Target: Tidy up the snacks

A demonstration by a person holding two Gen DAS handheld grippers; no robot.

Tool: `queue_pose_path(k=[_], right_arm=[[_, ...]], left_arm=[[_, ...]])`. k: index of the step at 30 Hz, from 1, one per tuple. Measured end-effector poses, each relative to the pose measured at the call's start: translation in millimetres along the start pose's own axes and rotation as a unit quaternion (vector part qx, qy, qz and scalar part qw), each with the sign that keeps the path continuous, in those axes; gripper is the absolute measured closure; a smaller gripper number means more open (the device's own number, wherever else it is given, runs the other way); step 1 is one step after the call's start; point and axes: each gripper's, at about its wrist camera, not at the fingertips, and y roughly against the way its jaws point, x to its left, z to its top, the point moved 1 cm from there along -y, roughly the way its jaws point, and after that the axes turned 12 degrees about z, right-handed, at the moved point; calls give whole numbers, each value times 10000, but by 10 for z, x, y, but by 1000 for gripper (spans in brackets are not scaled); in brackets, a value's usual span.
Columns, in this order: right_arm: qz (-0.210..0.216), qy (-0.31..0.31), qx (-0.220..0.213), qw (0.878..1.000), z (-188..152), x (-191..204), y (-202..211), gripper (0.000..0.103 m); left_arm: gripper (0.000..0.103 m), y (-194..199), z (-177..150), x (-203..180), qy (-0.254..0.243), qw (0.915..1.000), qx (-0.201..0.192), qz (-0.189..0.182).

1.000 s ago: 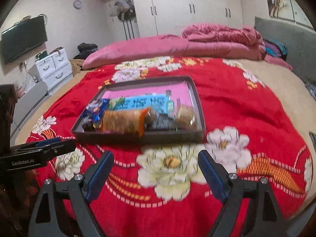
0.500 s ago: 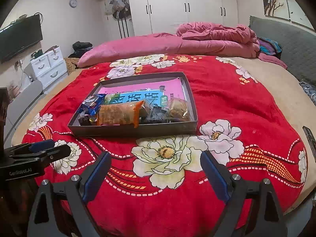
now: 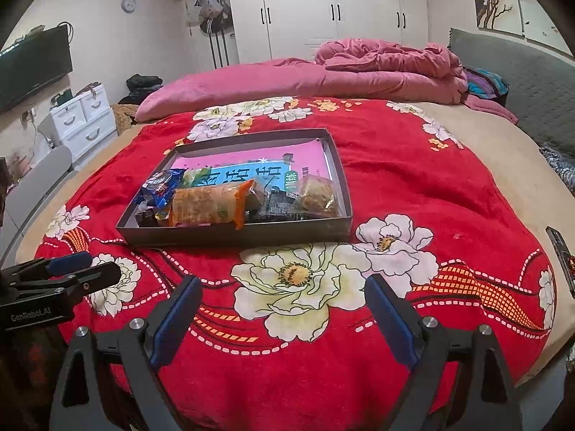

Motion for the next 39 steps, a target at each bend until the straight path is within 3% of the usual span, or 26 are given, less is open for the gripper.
queue_pose_path(k=[39], right_arm=[[-184, 15, -56, 9998, -6, -44, -4, 11]], left_arm=[[27, -44, 5, 24, 14, 9999, 27, 155]])
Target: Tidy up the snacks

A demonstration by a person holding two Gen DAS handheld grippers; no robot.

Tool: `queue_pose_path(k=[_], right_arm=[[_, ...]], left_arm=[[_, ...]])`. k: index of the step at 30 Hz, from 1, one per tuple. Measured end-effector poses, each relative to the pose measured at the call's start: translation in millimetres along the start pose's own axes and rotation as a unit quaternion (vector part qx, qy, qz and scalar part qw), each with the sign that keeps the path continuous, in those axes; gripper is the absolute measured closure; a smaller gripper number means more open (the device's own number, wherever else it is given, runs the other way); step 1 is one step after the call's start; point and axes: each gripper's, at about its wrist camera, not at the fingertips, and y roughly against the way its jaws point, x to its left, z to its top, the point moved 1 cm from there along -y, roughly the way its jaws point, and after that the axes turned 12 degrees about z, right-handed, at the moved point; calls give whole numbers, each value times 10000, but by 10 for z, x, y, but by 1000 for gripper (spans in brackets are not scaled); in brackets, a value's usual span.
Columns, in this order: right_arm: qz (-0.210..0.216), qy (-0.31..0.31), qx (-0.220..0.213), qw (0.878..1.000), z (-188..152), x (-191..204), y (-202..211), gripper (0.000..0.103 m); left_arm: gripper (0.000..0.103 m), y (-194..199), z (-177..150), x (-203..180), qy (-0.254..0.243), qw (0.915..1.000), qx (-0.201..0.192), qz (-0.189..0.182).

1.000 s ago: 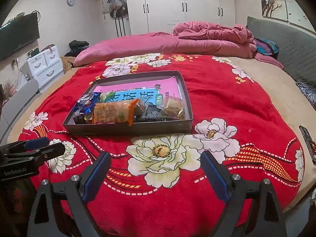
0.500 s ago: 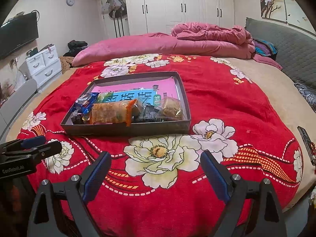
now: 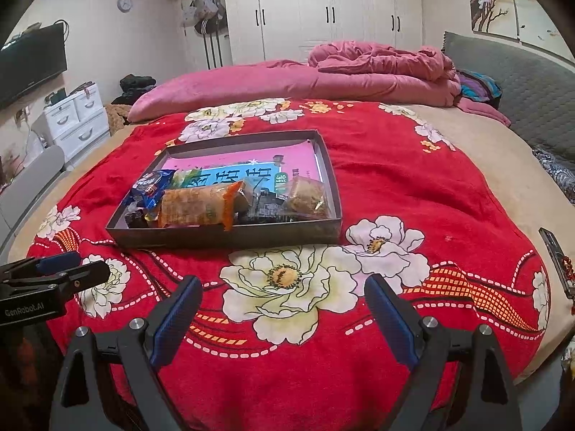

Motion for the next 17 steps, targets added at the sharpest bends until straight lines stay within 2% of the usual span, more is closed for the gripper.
queue_pose_path(k=[10, 13, 17], right_arm=[[-113, -165, -60, 9998, 15, -148, -30, 11], [-279, -297, -113, 9991, 70, -300, -52, 1], [-616, -524, -229, 9965, 211, -631, -94, 1]], left_arm=[[27, -121, 20, 47, 37, 9993, 91, 366], [27, -155, 54, 123, 192, 9993, 92, 315], [27, -238, 225, 299, 287, 9990, 18, 343]])
